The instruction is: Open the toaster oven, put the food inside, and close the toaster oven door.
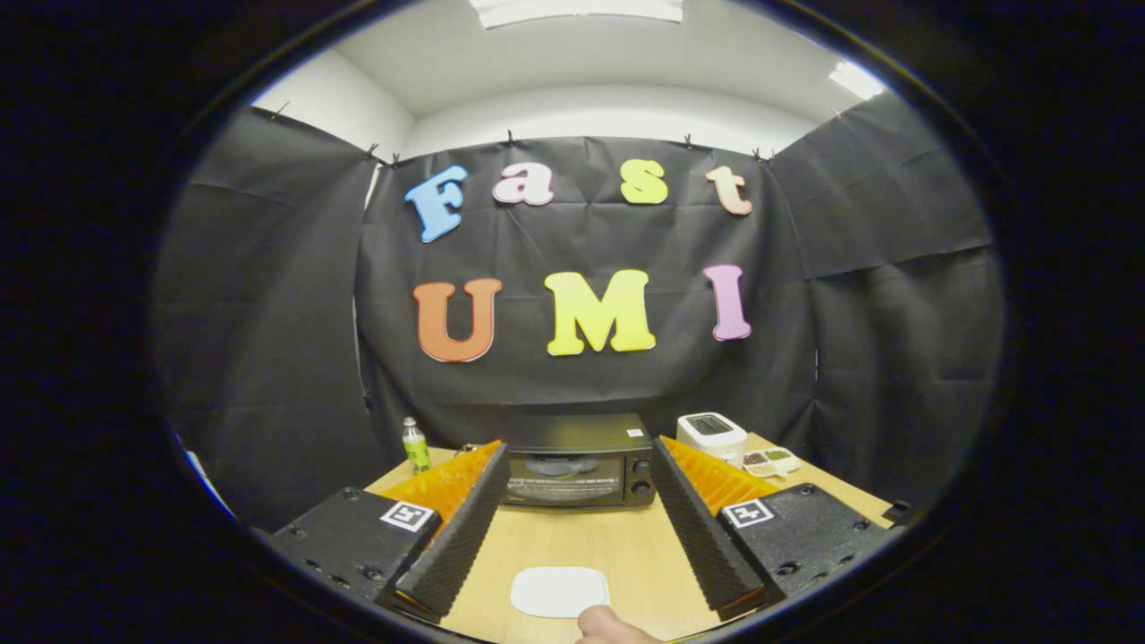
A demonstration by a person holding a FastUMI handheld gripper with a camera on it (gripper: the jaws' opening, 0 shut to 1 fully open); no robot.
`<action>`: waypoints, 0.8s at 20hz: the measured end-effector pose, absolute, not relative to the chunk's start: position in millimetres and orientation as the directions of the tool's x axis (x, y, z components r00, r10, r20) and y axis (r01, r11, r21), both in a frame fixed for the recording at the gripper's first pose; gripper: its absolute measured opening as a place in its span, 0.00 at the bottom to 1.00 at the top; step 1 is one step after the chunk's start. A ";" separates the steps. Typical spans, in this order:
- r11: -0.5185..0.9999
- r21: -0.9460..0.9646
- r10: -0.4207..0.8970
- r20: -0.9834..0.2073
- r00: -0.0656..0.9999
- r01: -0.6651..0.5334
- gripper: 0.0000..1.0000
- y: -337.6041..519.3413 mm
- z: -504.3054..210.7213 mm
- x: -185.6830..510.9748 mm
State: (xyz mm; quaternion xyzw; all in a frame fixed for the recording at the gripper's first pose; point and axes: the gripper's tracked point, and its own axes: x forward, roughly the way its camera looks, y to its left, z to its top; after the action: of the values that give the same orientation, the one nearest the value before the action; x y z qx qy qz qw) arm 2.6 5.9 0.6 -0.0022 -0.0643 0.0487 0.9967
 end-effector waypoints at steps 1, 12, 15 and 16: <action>0.995 -0.027 0.102 0.140 0.985 -0.099 1.00 5.9 3.2 -2.0; 0.991 -0.058 0.126 0.141 0.982 -0.119 1.00 23.6 -4.7 -11.5; 0.991 -0.066 0.125 0.138 0.983 -0.117 1.00 26.1 -6.8 -13.7; 0.991 -0.067 0.128 0.136 0.982 -0.120 1.00 27.5 -7.5 -14.0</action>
State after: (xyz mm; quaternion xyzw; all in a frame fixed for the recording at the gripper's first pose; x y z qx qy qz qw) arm -14.0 27.5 -7.5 -0.0295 -0.0703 0.0621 0.9952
